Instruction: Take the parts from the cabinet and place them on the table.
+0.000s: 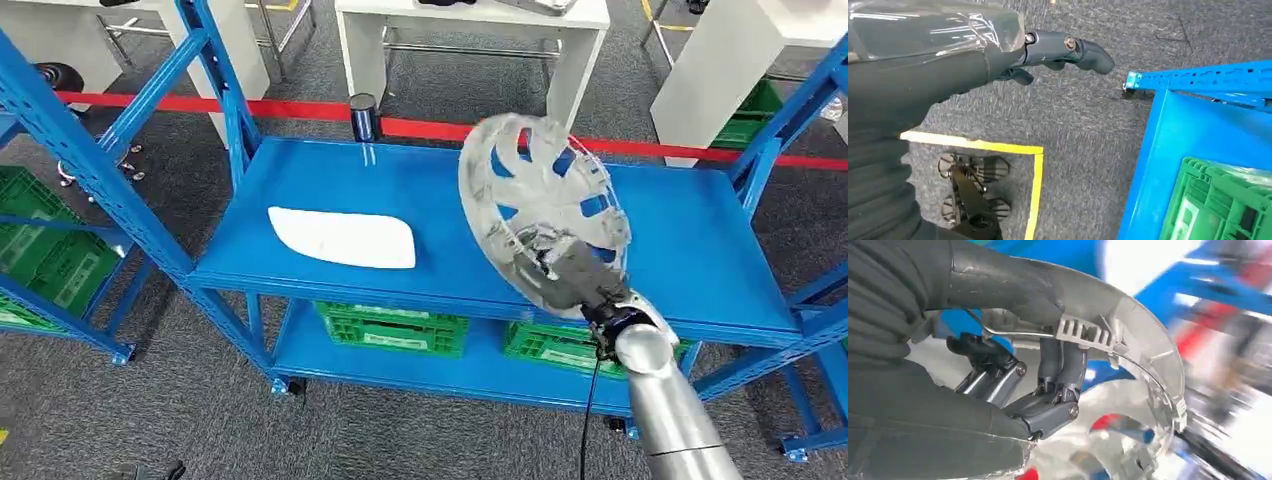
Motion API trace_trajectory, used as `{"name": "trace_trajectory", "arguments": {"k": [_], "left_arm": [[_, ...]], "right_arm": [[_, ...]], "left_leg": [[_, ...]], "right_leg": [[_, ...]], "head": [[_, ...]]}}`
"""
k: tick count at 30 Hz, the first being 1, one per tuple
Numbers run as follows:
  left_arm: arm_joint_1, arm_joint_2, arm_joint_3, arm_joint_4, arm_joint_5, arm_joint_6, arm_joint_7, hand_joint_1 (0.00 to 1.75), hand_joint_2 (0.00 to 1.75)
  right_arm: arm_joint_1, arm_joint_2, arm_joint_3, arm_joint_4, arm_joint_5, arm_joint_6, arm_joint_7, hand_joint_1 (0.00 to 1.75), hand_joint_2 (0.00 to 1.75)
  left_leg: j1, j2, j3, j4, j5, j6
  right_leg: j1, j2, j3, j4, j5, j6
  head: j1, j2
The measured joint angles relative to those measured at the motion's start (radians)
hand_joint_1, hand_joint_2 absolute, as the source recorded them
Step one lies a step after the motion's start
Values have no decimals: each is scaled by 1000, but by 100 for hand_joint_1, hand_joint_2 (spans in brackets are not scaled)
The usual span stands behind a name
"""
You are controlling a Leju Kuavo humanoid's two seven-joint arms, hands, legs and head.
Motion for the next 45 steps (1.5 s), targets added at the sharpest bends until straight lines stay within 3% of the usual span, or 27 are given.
{"name": "trace_trajectory", "arguments": {"k": [1,4,5,7,9,10,11,12,14,15,16,18,21,24,25,26,27,29,30,32,34,36,37,40,41,42,45], "left_arm": [[1,-3,6,-8,-7,0,-1,0,175],[3,-12,13,-21,-10,0,-3,0,175],[4,-13,15,-27,-11,0,-3,0,175],[5,-16,18,-34,-15,0,-4,0,175],[8,-21,30,-42,-35,0,-4,0,175],[11,-25,36,-47,-43,-2,-4,0,175],[14,-29,42,-50,-52,-6,-4,0,175],[16,-34,48,-60,-66,-12,-5,0,175],[17,-42,65,-75,-87,-22,-10,0,175],[16,-44,73,-82,-100,-26,-12,0,175],[16,-50,84,-89,-112,-31,-15,0,175],[18,-58,105,-103,-135,-42,-18,0,175],[17,-81,143,-130,-177,-59,-26,0,175],[10,-97,181,-150,-212,-73,-34,0,175],[8,-103,194,-156,-224,-77,-36,0,175],[6,-109,208,-162,-237,-84,-37,0,175],[3,-117,219,-167,-248,-87,-40,0,175],[0,-125,238,-175,-265,-94,-46,0,175],[0,-128,245,-179,-271,-95,-48,0,175],[-5,-131,263,-188,-282,-103,-56,0,175],[-7,-135,275,-193,-296,-107,-60,0,175],[-11,-140,290,-200,-312,-117,-67,0,175],[-13,-142,293,-201,-317,-121,-70,0,175],[-18,-144,309,-203,-334,-138,-79,0,175],[-18,-145,313,-203,-336,-153,-85,0,175],[-19,-146,316,-203,-341,-167,-90,0,175],[-20,-146,324,-206,-367,-185,-106,0,175]], "right_arm": [[3,6,-2,-18,-16,0,-2,175,175],[9,12,-4,-44,-23,0,-2,175,175],[11,15,-4,-51,-23,1,-2,175,175],[11,21,-7,-66,-35,1,-4,175,175],[16,23,-8,-72,-73,2,-16,175,175],[20,26,-8,-77,-98,5,-22,175,175],[23,28,-8,-83,-119,8,-27,175,175],[25,31,-7,-93,-147,11,-33,175,175],[25,36,-7,-110,-192,11,-49,175,175],[25,39,-6,-119,-213,11,-60,175,175],[24,41,-5,-127,-237,12,-75,175,175],[33,45,-2,-141,-280,20,-95,175,175],[38,47,4,-178,-372,45,-127,175,175],[41,50,10,-211,-436,65,-146,175,175],[43,50,12,-222,-451,69,-147,175,175],[43,51,13,-232,-461,74,-147,175,175],[43,52,15,-248,-474,81,-147,175,175],[43,55,18,-278,-492,93,-147,175,175],[43,57,20,-291,-498,98,-145,175,175],[47,66,25,-314,-517,108,-144,175,175],[50,67,26,-329,-537,121,-143,175,175],[54,71,26,-352,-574,145,-146,175,175],[54,73,26,-363,-587,155,-149,175,175],[59,76,27,-394,-636,196,-160,175,175],[63,76,27,-407,-660,214,-163,175,175],[66,76,27,-420,-684,232,-164,175,175],[66,76,27,-465,-747,282,-164,175,175]], "left_leg": [[-1,2,-2,5,-3,-4],[2,3,-1,4,-4,-10],[6,2,-11,13,-14,-16],[9,4,-52,113,-75,-29],[14,4,-137,284,-143,-37],[15,4,-161,327,-148,-39],[16,4,-163,323,-133,-38],[16,4,-139,264,-90,-34],[14,3,-53,81,2,-20],[9,3,-26,20,11,-11],[5,4,-21,9,4,-8],[1,4,-25,11,3,-7],[9,5,-9,-17,22,12],[6,4,-12,-16,24,17],[6,4,-13,-15,23,18],[6,3,-12,-15,23,17],[7,2,-11,-14,21,16],[10,-1,-11,-5,15,7],[8,-1,-14,5,8,1],[2,-2,-25,17,3,-7],[6,-1,-25,16,4,-9],[9,0,-35,34,-14,-20],[10,1,-53,77,-43,-26],[16,2,-168,315,-142,-35],[16,2,-186,347,-142,-35],[16,2,-180,326,-119,-32],[9,1,-57,76,10,-5]], "right_leg": [[-2,3,-4,-8,5,-11],[2,4,-5,-6,3,-24],[-8,4,-1,-9,6,-30],[-8,4,1,-9,3,-37],[-6,4,0,-9,2,-38],[-5,5,1,-8,2,-38],[-4,7,2,-8,2,-38],[-4,9,4,-8,1,-38],[-2,12,7,-9,1,-37],[-2,13,7,-10,1,-37],[7,14,1,-8,1,-35],[3,13,-1,-10,2,-29],[3,9,-19,17,-16,-19],[0,9,-120,237,-109,-33],[-1,9,-150,300,-124,-28],[-2,9,-154,305,-118,-22],[-4,8,-134,262,-95,-10],[-11,4,-48,85,-25,14],[-14,-1,-13,11,-9,16],[-9,6,-11,10,-10,-6],[-3,8,-12,11,-11,-15],[-13,8,-8,8,-9,-26],[-13,8,-5,8,-11,-32],[-8,8,-5,8,-12,-36],[-7,8,-5,8,-12,-37],[-6,9,-4,8,-13,-37],[-1,15,3,7,-13,-37]], "head": [[-1,0],[0,0],[0,0],[-5,0],[-3,0],[-4,0],[-4,0],[-4,0],[-4,0],[-3,0],[-2,0],[-3,0],[-1,0],[0,0],[0,0],[0,0],[0,0],[0,0],[1,0],[-2,0],[0,0],[0,0],[-8,0],[-8,0],[-8,0],[-7,0],[-8,0]]}}
